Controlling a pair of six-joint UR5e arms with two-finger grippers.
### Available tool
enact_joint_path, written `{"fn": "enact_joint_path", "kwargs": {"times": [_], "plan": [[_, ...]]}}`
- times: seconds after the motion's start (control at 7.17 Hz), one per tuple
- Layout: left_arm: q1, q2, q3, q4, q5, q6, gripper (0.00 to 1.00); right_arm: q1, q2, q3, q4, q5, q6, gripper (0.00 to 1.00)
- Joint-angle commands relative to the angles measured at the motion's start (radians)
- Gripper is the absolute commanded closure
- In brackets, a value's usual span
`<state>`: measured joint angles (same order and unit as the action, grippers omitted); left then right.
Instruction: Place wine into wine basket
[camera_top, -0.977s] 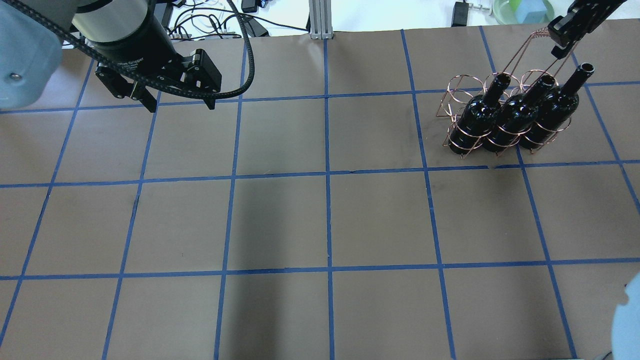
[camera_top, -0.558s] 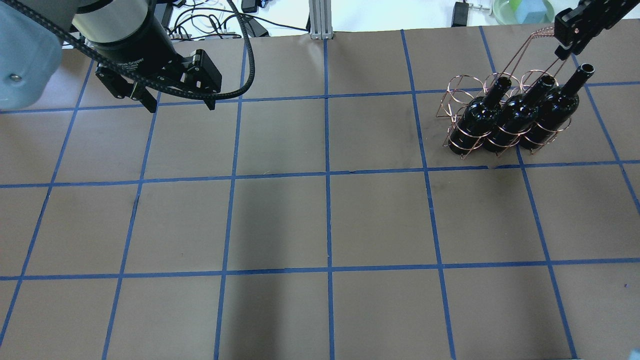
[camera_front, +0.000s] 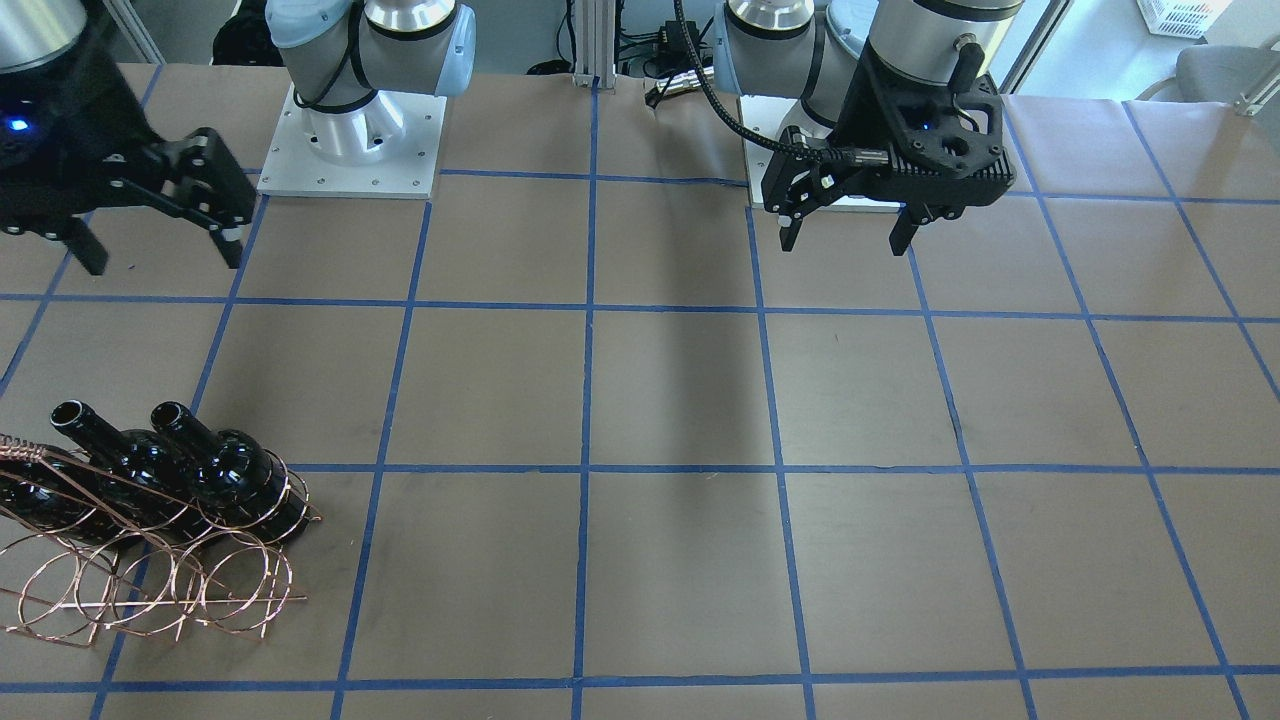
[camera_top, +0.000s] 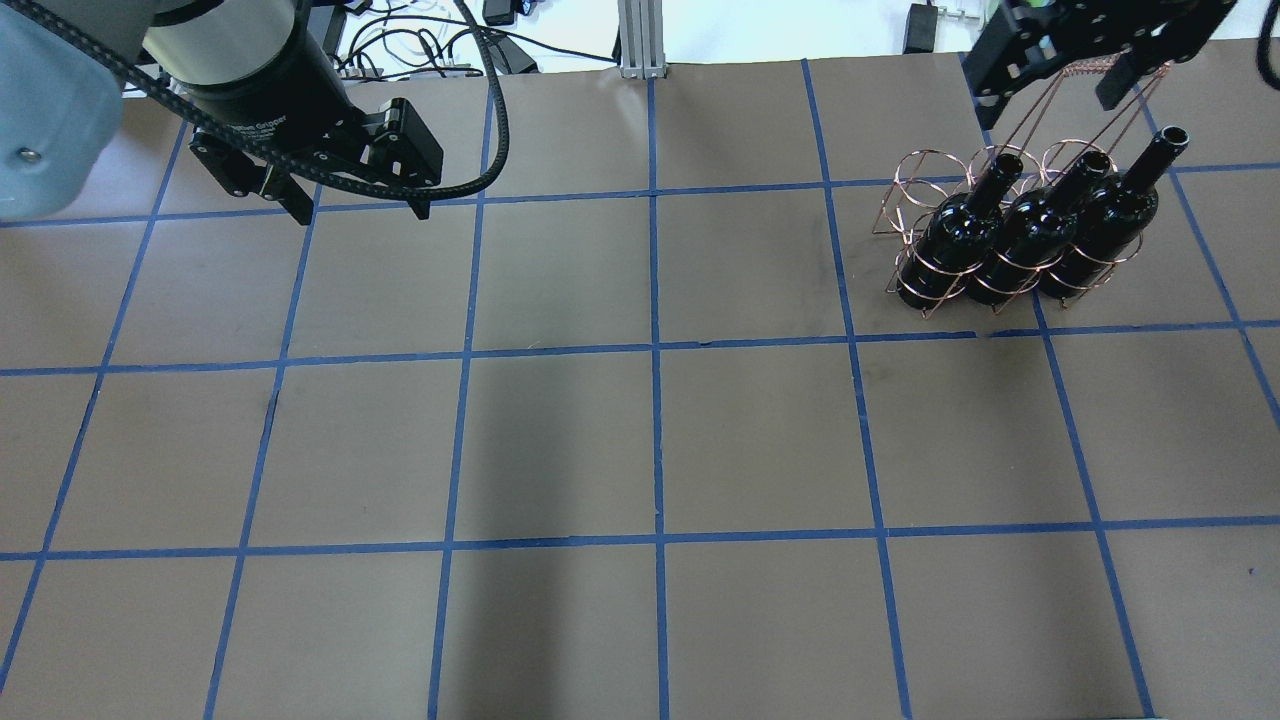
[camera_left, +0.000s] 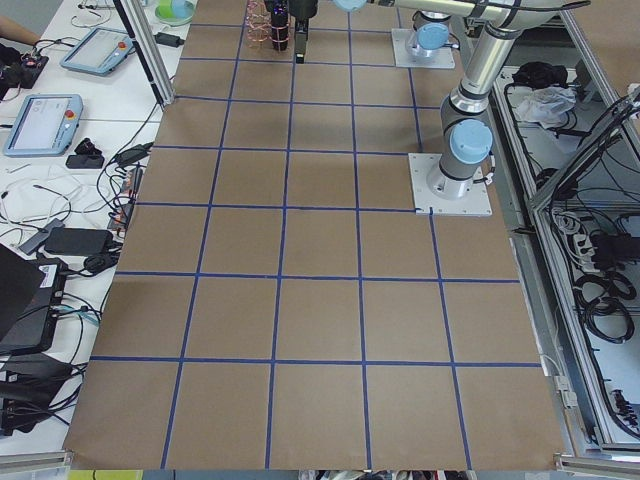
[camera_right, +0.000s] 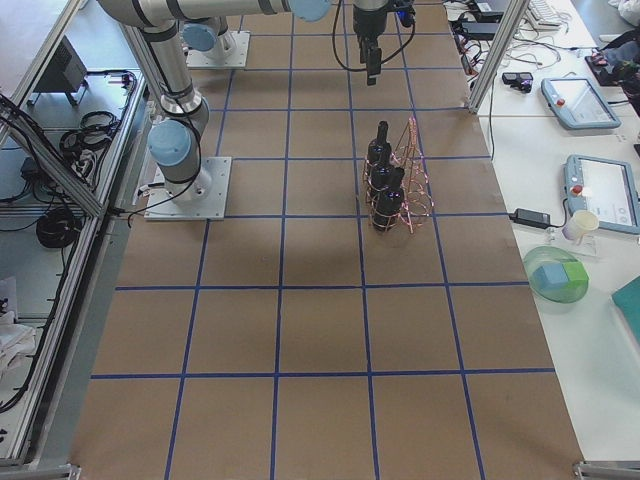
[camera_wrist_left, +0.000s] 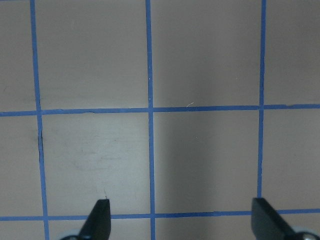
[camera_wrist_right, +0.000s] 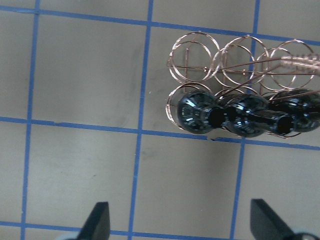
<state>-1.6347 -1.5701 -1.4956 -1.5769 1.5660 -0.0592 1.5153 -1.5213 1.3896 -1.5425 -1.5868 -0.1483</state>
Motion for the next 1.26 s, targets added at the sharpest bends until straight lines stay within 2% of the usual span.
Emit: {"fn": "enact_joint_path", "kwargs": {"times": [0.0,0.28,0.56,1.12], "plan": [[-0.001,0.001,-0.002,0.0,0.0,-0.001,0.0,0.118,-0.002,0.031,-0.014,0.002,0.154,0.0],[-0.001,0.001,-0.002,0.0,0.0,-0.001,0.0,0.12,-0.002,0.04,-0.016,0.034,0.156,0.0],[0.001,0.002,0.0,0.0,0.0,0.001,0.0,0.117,0.0,0.04,-0.036,0.031,0.142,0.0],[0.001,0.002,0.0,0.0,0.0,-0.001,0.0,0.114,-0.019,0.04,-0.005,0.018,0.142,0.0]]}}
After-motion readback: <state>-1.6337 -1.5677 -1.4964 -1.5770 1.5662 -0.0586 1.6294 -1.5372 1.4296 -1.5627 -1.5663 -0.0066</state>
